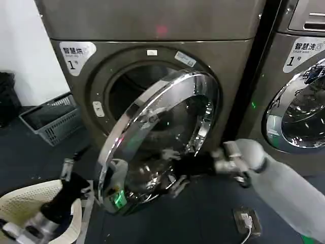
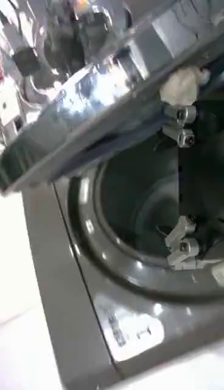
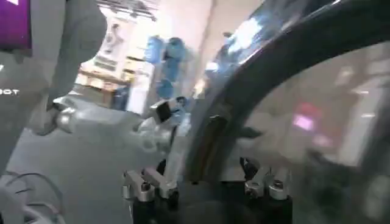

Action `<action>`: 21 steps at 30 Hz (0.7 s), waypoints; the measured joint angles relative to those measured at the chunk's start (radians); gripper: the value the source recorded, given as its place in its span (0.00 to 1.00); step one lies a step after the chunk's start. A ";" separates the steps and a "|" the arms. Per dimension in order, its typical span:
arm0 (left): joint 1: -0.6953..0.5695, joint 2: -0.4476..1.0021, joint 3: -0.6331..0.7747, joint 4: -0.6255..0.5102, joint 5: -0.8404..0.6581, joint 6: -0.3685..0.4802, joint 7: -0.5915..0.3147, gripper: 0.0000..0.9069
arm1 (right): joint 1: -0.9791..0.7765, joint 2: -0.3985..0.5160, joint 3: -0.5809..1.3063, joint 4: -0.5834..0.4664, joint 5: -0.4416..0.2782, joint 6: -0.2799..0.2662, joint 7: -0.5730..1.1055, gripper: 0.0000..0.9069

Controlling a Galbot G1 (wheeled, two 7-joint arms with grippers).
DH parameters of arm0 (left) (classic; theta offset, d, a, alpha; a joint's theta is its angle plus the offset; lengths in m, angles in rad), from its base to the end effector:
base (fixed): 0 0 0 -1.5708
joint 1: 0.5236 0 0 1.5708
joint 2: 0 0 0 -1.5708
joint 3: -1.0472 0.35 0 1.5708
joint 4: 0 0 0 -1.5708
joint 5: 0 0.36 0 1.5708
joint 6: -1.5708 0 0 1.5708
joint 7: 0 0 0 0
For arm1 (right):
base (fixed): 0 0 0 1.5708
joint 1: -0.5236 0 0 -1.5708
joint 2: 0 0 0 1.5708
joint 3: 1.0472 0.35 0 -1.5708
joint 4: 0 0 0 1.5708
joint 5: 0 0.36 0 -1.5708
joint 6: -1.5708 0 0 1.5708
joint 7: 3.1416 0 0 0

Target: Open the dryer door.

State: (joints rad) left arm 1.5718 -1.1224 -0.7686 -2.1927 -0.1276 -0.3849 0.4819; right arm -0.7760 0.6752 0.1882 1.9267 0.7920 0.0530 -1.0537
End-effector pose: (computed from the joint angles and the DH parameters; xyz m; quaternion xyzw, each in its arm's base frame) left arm 0.1978 0.1248 -0.2250 0.2841 0.9055 0.2364 0.2083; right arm 0.3678 -0.1059 -0.1334 -0.6861 0.7103 -0.1158 0.1062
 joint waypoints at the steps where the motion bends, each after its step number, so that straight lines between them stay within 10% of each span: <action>1: -0.004 0.004 0.005 0.004 0.000 -0.001 0.002 1.00 | -0.063 -0.015 0.068 0.013 0.004 0.012 0.002 1.00; 10: -0.069 0.046 0.094 0.040 0.004 -0.012 0.003 1.00 | -0.594 0.018 0.637 0.107 -0.002 0.134 0.152 1.00; 21: -0.176 0.088 0.234 0.098 0.003 -0.032 -0.011 1.00 | -1.072 0.326 1.164 0.159 -0.187 0.333 0.491 1.00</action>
State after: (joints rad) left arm 1.3961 -1.0345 -0.5342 -2.0949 -0.1245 -0.4171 0.4712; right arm -1.8477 1.0008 1.3519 2.0854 0.6048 0.3856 -0.5622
